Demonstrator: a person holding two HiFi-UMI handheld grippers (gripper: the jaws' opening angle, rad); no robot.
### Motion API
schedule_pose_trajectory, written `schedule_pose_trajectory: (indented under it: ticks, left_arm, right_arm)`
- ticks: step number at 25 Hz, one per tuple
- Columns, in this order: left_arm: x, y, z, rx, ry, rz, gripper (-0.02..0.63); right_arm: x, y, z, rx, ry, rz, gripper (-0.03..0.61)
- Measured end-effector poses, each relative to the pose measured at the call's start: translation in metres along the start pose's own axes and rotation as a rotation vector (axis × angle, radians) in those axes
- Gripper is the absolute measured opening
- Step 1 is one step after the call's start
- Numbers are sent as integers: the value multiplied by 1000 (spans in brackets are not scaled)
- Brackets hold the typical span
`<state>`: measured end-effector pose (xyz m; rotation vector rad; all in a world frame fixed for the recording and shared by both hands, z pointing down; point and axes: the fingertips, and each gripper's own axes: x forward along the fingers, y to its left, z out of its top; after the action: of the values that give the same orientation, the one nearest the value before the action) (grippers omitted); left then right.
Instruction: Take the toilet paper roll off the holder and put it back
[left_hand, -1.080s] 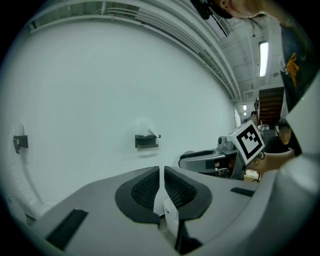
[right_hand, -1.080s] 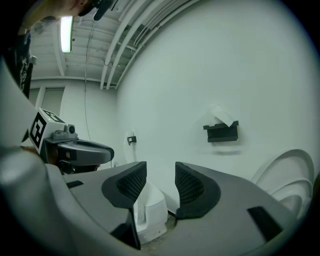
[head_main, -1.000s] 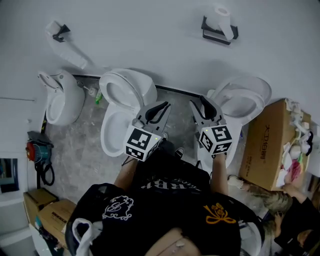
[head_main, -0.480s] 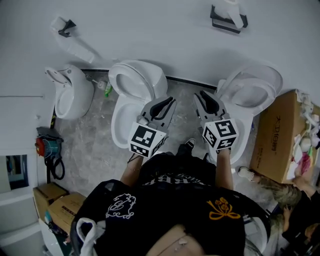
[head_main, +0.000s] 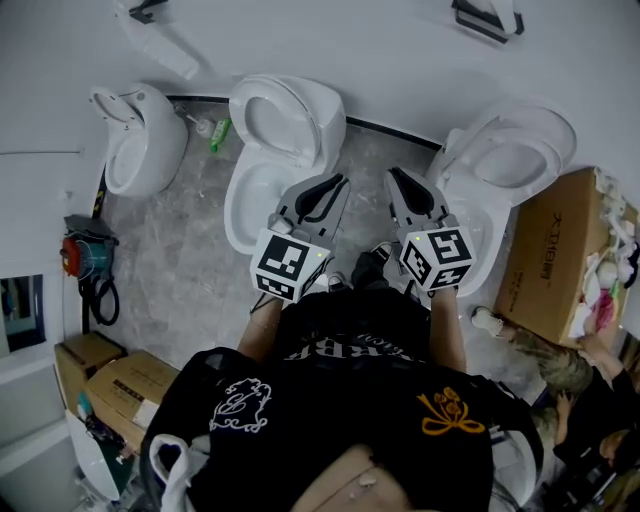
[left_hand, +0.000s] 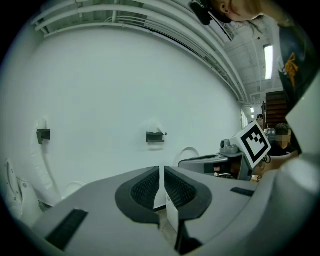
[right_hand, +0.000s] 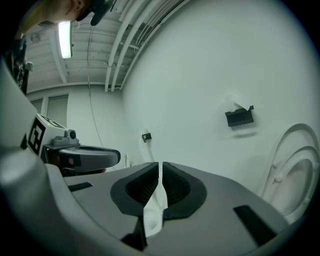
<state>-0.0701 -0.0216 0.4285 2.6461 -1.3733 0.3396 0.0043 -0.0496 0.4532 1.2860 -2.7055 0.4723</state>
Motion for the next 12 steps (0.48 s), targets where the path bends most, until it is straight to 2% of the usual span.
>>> schedule_pose_trajectory:
  ticks: [3,12]
  left_arm:
    - [-23,-5,-10,-4,8,-2,37]
    - [-74,-32,-33,-6,4,-25,37]
  right_arm:
    - [-9,19,-10,-16,11,-23,15]
    - [-47,63,-30,-1,-20,-50,12]
